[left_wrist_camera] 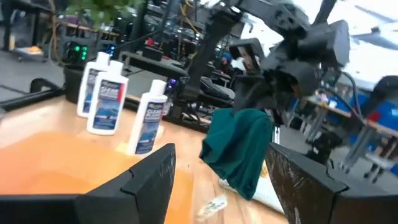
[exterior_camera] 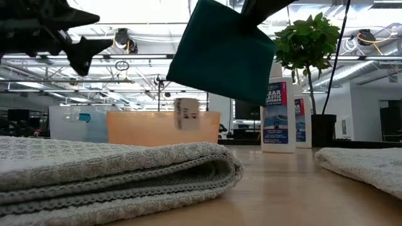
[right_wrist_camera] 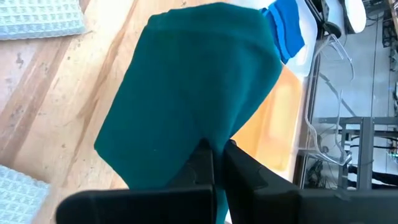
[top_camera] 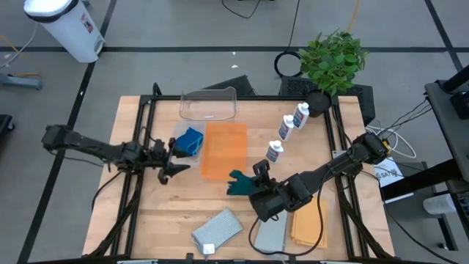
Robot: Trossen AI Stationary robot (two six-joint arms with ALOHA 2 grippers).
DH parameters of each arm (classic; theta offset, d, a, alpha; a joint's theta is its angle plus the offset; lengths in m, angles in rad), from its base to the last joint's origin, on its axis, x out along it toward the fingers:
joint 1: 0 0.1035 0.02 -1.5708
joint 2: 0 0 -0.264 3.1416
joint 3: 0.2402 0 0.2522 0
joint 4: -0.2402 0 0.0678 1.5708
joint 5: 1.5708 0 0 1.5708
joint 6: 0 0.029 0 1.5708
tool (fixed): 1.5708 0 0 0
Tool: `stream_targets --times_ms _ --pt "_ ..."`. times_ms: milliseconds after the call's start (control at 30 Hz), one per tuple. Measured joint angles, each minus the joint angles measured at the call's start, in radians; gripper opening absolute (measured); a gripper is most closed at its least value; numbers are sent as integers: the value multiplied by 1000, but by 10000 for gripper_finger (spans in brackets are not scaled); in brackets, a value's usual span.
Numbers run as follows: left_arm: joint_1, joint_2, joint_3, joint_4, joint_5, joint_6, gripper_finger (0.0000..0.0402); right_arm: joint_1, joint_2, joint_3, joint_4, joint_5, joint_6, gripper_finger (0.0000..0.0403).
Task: Pick & Place Kitchen Items
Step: Put the green towel into the orange bin
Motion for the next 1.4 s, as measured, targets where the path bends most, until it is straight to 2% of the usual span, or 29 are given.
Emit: stream_targets --times_ms 167,367,767,1067,1400 --pt "-44 215 95 18 -2 75 255 -1 0 0 0 2 -1 0" --pt "-82 457 271 18 -9 169 255 -1 0 -1 0 4 2 0" --pt "-119 792 531 16 -15 293 255 -1 0 -1 4 5 2 0" --pt "-111 923 644 15 44 346 255 -1 0 -1 18 5 0 0" --pt "-54 906 659 21 62 368 255 -1 0 -47 34 -1 -31 0"
